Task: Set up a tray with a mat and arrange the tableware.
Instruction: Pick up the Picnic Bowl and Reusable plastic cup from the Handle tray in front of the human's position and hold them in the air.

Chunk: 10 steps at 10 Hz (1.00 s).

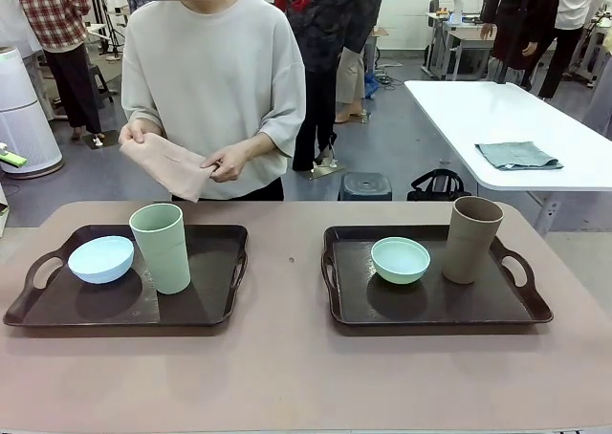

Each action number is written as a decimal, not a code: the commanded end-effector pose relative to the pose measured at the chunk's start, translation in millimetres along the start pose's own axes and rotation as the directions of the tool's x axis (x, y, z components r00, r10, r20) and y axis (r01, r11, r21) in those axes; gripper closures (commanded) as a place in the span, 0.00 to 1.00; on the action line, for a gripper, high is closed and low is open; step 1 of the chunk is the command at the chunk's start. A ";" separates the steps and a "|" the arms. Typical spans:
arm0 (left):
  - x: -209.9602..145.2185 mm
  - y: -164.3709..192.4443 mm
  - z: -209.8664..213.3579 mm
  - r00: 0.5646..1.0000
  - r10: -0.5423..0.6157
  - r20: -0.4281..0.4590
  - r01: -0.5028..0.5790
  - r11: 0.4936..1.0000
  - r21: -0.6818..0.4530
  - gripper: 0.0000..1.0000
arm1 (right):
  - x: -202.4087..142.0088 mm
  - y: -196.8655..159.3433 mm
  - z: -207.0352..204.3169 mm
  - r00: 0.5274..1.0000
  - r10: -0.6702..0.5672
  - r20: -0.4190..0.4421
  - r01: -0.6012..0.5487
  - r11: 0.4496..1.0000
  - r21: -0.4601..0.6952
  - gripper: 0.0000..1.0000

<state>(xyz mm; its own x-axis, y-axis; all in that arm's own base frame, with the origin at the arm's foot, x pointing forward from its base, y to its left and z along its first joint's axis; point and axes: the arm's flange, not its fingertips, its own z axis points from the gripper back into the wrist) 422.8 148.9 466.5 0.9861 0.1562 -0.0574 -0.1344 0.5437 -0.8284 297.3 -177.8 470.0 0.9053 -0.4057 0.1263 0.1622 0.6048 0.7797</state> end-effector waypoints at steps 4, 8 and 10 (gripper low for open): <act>-25.4 -48.0 -1.9 0.947 -0.307 -0.095 0.321 0.903 0.285 0.00 | 2.9 93.4 -18.1 0.926 0.375 0.050 -0.369 0.924 -0.100 0.00; -54.7 -107.3 -19.1 0.874 -0.486 -0.017 0.396 0.691 0.605 0.00 | 10.0 198.3 -131.7 0.778 0.624 -0.064 -0.627 0.770 -0.115 0.00; -46.2 -120.9 -34.3 0.866 -0.499 0.012 0.372 0.661 0.652 0.00 | 0.2 229.8 -213.3 0.657 0.746 -0.108 -0.754 0.649 -0.098 0.00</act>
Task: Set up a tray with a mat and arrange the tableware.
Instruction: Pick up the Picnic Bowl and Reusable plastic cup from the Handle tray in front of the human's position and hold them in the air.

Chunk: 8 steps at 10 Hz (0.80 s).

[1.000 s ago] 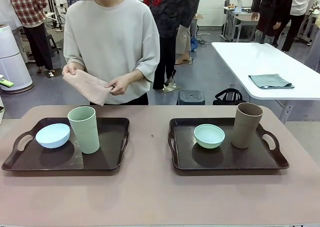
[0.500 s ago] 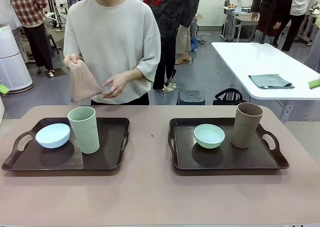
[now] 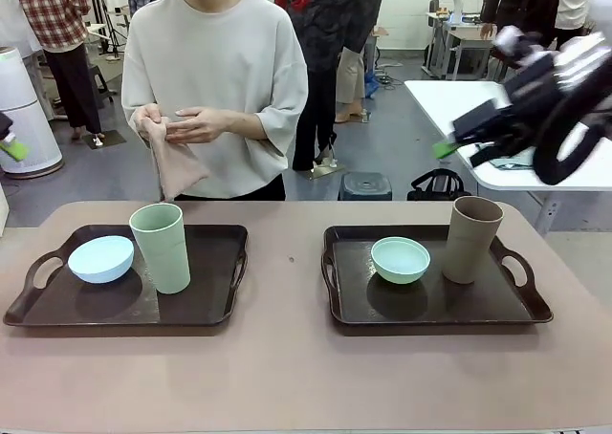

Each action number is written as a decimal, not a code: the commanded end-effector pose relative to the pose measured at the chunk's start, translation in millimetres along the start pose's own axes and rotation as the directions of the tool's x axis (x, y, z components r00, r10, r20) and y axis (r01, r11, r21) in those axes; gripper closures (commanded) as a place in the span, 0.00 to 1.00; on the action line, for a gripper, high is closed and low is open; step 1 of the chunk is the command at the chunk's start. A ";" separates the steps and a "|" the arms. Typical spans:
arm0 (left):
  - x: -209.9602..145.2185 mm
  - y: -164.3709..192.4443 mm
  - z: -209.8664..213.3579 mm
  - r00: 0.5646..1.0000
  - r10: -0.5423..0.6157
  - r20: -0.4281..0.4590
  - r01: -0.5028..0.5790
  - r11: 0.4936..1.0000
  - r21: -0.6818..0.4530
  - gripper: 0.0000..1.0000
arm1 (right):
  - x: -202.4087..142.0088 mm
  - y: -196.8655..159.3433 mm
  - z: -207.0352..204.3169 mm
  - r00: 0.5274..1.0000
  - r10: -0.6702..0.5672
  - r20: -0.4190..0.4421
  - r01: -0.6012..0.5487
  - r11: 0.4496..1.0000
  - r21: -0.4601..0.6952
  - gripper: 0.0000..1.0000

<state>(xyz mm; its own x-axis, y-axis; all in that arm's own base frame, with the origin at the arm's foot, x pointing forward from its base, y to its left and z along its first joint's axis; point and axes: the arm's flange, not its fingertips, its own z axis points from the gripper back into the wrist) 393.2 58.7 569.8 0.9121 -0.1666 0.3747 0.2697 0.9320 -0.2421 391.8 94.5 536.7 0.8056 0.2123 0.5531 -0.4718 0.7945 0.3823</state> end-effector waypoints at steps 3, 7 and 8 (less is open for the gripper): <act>7.7 -13.0 -17.7 0.992 0.128 -0.022 -0.123 0.981 0.152 0.00 | 8.5 64.7 -98.5 0.941 0.337 0.026 -0.338 0.933 0.122 0.00; 13.3 -0.1 -16.5 0.983 0.180 -0.021 -0.176 0.975 0.134 0.00 | 2.4 103.9 -106.8 0.929 0.369 0.000 -0.366 0.921 0.134 0.00; 6.7 -5.6 -19.4 0.989 0.150 -0.011 -0.147 0.977 0.157 0.00 | 2.4 103.9 -106.8 0.929 0.369 0.000 -0.366 0.921 0.134 0.00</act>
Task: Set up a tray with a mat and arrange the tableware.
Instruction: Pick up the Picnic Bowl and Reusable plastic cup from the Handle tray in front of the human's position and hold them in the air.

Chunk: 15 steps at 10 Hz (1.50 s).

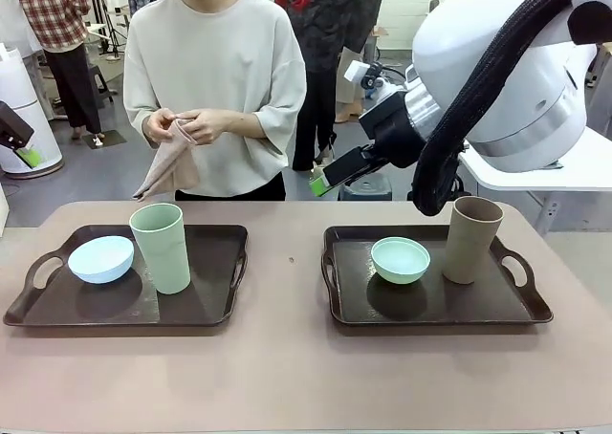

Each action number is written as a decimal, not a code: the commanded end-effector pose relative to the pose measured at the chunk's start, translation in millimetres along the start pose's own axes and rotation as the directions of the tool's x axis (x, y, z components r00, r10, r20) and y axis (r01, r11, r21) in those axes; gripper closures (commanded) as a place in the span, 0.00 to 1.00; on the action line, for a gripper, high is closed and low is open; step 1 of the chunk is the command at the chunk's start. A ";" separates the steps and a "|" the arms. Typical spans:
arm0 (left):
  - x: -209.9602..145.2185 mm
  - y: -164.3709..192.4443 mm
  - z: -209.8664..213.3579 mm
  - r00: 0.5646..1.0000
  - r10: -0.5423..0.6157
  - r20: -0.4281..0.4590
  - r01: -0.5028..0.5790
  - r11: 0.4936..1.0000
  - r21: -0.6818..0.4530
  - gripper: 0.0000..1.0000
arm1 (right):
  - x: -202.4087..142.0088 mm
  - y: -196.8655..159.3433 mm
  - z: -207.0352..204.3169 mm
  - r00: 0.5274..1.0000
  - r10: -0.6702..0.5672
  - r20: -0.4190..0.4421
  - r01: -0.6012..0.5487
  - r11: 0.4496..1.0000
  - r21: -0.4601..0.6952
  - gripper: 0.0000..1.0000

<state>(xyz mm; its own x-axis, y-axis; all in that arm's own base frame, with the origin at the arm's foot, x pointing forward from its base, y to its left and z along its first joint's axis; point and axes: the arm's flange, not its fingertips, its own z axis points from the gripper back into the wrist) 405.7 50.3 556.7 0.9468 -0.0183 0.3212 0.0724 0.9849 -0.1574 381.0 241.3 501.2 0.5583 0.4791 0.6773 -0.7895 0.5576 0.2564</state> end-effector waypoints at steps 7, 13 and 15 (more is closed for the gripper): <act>15.6 -8.9 -29.8 0.999 0.035 -0.033 -0.034 0.999 0.028 0.00 | 4.0 8.6 -61.0 0.856 0.517 0.005 -0.517 0.856 0.021 0.00; -3.8 4.6 -88.0 0.992 -0.063 0.114 0.059 0.998 0.032 0.00 | 32.1 28.9 -197.9 0.776 0.609 0.167 -0.630 0.735 0.251 0.00; -12.9 1.4 -97.5 0.984 -0.134 0.114 0.133 0.991 0.016 0.00 | 36.8 30.2 -232.9 0.795 0.596 0.115 -0.600 0.742 0.300 0.00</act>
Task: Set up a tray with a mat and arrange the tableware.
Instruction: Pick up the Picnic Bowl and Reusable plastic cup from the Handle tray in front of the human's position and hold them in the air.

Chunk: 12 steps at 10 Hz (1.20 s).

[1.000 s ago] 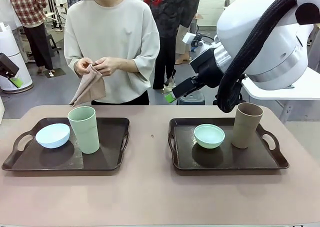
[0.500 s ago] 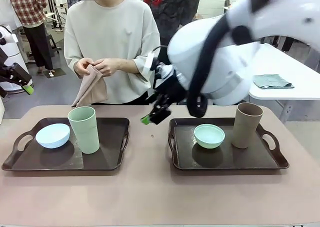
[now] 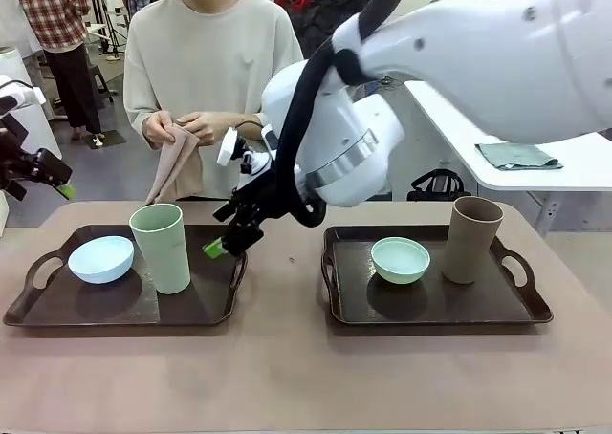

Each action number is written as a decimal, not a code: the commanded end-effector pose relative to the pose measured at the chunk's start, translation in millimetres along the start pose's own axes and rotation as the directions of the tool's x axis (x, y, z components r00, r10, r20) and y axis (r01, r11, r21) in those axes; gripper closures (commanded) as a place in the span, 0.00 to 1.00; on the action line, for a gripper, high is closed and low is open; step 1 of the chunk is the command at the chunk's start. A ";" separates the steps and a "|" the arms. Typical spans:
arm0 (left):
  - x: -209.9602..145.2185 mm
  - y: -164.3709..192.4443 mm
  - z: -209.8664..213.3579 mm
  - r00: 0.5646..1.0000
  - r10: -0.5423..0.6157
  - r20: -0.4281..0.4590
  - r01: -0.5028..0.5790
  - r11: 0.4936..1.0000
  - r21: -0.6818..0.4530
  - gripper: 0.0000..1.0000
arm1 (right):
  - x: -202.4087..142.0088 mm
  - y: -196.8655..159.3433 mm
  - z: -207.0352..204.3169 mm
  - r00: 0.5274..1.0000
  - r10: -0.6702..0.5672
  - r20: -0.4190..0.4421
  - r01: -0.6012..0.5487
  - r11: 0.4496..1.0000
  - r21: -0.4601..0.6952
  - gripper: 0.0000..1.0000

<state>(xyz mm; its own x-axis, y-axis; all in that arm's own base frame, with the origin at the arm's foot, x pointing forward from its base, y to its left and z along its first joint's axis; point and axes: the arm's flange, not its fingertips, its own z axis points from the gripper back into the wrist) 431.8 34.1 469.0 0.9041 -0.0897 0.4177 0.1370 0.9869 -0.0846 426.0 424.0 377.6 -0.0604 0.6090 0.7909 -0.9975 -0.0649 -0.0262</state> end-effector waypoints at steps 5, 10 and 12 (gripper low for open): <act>0.0 0.0 0.0 1.000 0.000 0.000 0.000 1.000 0.000 0.00 | -6.8 -5.8 -13.2 1.000 -0.005 -0.014 0.005 1.000 0.020 0.00; -10.0 4.2 -28.1 0.990 -0.010 -0.141 0.014 1.000 0.024 0.00 | -19.5 -20.0 -37.1 0.999 -0.033 0.033 0.032 0.999 0.021 0.00; -13.7 12.6 -38.0 0.989 -0.004 -0.150 0.007 1.000 0.020 0.00 | -27.8 -27.8 -62.4 0.996 -0.045 0.073 0.045 0.999 0.004 0.00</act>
<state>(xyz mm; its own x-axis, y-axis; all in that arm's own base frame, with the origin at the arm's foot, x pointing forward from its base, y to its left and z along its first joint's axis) 434.5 39.2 426.3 0.9505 -0.1193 0.2868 0.1476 0.9859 -0.0790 447.3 447.1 332.7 0.0023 0.5947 0.8039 -0.9974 -0.0567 0.0448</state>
